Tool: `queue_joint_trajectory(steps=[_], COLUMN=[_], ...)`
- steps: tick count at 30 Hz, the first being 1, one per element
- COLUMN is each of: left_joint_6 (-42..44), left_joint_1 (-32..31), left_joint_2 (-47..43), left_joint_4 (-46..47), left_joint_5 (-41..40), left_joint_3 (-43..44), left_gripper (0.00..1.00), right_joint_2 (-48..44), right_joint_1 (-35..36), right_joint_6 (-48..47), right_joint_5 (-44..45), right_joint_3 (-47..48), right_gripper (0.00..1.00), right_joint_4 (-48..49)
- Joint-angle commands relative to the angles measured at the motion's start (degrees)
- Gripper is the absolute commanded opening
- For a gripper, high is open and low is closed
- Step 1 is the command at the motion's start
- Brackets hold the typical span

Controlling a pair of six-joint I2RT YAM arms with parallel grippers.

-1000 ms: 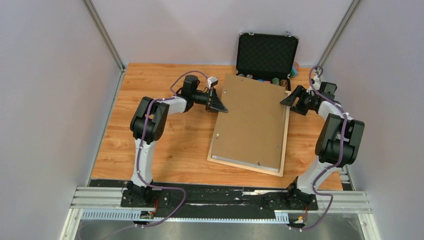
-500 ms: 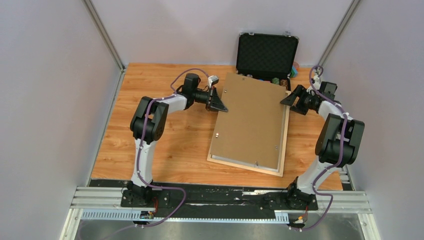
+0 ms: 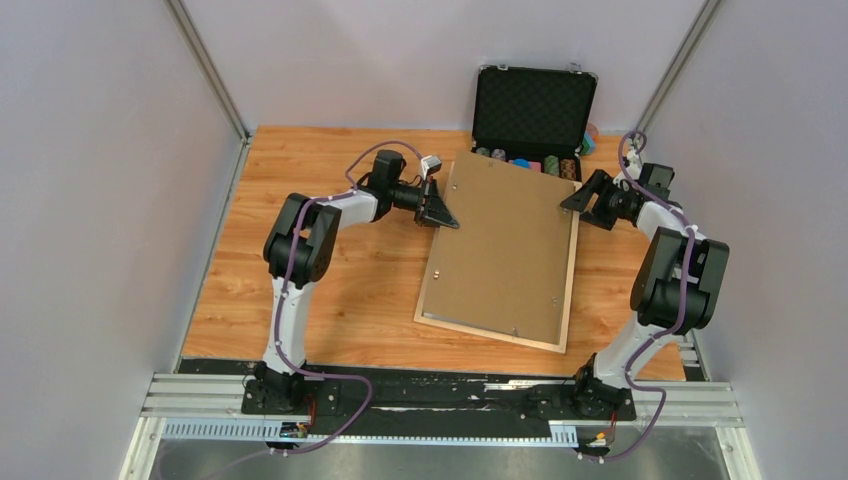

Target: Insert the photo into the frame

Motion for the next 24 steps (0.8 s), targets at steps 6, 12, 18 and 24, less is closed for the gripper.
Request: queue_joint_trajectory(steps=[6, 12, 18, 24], left_joint_6=[0.19, 3.73, 6.59, 8.27], left_joint_1=[-0.85, -1.03, -1.22, -1.30], left_joint_2=[0.46, 0.96, 1.56, 2.26], left_joint_4=[1.56, -2.90, -7.01, -9.77], left_joint_5=[3.22, 2.56, 1.74, 0.92], left_joint_3=[3.04, 4.37, 5.94, 7.02], left_gripper=[0.00, 0.00, 0.00, 0.00], right_joint_2=[0.35, 0.44, 0.77, 1.05], right_joint_1=[-0.22, -0.32, -0.33, -0.33], right_joint_6=[0.24, 0.28, 0.37, 0.49], right_joint_5=[-2.30, -2.39, -2.48, -2.46], right_joint_3=[1.57, 1.65, 1.65, 1.70], right_gripper=[0.70, 0.70, 0.70, 0.70], right_joint_4=[1.22, 1.22, 1.22, 1.22])
